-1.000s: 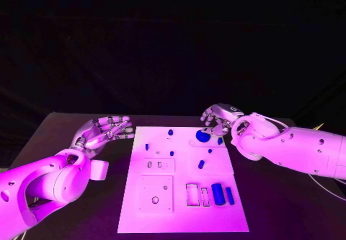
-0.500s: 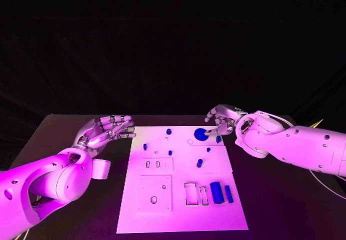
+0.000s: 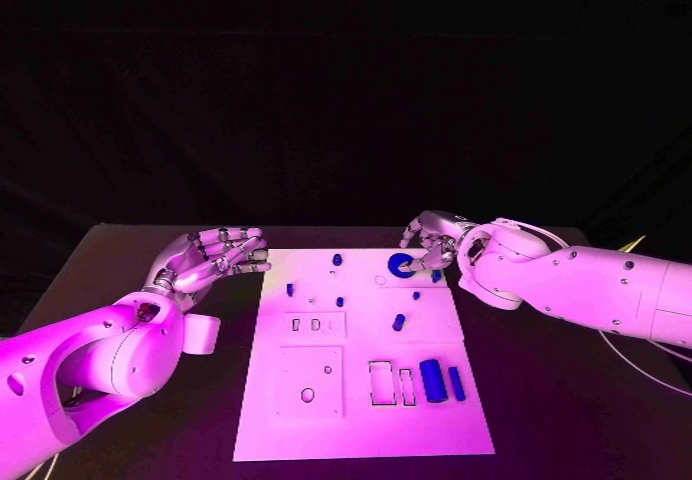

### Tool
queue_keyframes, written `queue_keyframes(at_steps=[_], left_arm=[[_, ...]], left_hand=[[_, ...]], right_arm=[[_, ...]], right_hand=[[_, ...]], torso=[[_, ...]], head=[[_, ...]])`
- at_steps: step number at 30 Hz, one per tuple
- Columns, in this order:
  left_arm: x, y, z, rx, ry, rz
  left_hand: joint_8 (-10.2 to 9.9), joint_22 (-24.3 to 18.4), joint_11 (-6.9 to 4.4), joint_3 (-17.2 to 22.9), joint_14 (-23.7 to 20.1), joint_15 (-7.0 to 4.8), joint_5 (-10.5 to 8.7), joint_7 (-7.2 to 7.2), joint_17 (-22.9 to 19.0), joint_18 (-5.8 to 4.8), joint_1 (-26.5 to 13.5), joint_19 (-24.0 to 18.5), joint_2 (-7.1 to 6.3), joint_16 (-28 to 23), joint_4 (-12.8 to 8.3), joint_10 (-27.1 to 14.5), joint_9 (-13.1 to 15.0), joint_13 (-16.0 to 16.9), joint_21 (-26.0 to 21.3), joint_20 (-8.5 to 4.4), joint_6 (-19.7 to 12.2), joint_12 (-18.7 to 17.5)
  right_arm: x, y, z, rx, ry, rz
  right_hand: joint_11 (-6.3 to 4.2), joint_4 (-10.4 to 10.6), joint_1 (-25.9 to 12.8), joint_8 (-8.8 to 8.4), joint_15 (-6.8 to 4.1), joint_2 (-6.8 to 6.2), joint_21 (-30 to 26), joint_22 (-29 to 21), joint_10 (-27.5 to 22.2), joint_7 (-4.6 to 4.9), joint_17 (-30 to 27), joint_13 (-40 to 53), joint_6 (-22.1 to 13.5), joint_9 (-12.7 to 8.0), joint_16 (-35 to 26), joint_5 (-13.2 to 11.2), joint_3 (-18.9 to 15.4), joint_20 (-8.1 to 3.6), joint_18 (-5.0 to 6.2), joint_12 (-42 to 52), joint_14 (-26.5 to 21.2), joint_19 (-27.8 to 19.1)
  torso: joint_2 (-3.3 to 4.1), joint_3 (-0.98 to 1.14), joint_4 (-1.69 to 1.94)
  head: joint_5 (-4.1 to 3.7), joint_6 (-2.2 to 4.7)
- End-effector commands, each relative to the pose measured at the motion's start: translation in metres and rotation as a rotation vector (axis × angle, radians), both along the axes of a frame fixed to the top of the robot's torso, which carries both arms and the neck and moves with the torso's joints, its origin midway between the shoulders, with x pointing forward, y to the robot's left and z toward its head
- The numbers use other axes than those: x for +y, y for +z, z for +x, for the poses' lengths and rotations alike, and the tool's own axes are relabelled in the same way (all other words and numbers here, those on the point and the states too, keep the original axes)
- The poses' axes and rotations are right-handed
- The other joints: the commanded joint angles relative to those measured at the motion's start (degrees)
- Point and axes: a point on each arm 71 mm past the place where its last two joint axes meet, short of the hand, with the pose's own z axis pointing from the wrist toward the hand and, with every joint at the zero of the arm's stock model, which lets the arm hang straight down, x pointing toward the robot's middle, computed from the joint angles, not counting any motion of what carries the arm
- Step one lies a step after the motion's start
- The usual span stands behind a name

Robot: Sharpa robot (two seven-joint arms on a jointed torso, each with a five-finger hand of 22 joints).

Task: Assemble the parts on the task board

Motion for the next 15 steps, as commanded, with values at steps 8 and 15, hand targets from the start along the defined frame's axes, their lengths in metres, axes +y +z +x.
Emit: queue_keyframes(at_steps=[8,15], left_arm=[[-0.0013,0.0013,-0.0003,-0.007,-0.02,-0.004],[-0.0008,0.0012,-0.0002,-0.006,-0.02,-0.004]], left_hand=[[-0.2,0.0,0.16,0.3,-0.4,-0.19,-0.19,1.68,0.1,0.54,-0.1,-0.2,-0.41,-0.4,-0.2,0.4,-0.1,0.0,0.1,-0.04,0.0,-0.2],[-0.2,0.0,0.16,0.3,-0.4,-0.18,-0.19,1.67,0.1,0.55,-0.2,-0.3,-0.42,-0.4,-0.2,0.5,-0.1,0.0,0.2,-0.02,0.0,-0.2]], right_arm=[[-0.0027,-0.0081,0.0045,0.044,-0.016,-0.023],[-0.0032,-0.0128,0.0057,0.063,-0.02,-0.038]], right_hand=[[-0.11,-0.2,0.2,0.48,0.28,0.91,1.2,15.1,4.8,-0.15,15.0,13.6,0.8,-0.1,0.5,0.6,1.3,0.54,-1.24,1.0,6.0,6.0],[-0.12,-0.3,0.4,0.49,0.27,0.99,1.2,15.1,5.0,-0.17,15.0,13.7,0.9,-0.2,0.5,0.9,1.6,0.54,-1.24,1.2,6.0,6.0]], torso=[[-0.04,-0.05,-0.1],[-0.06,0.03,-0.04]], head=[[0.26,-0.19],[0.24,-0.47]])
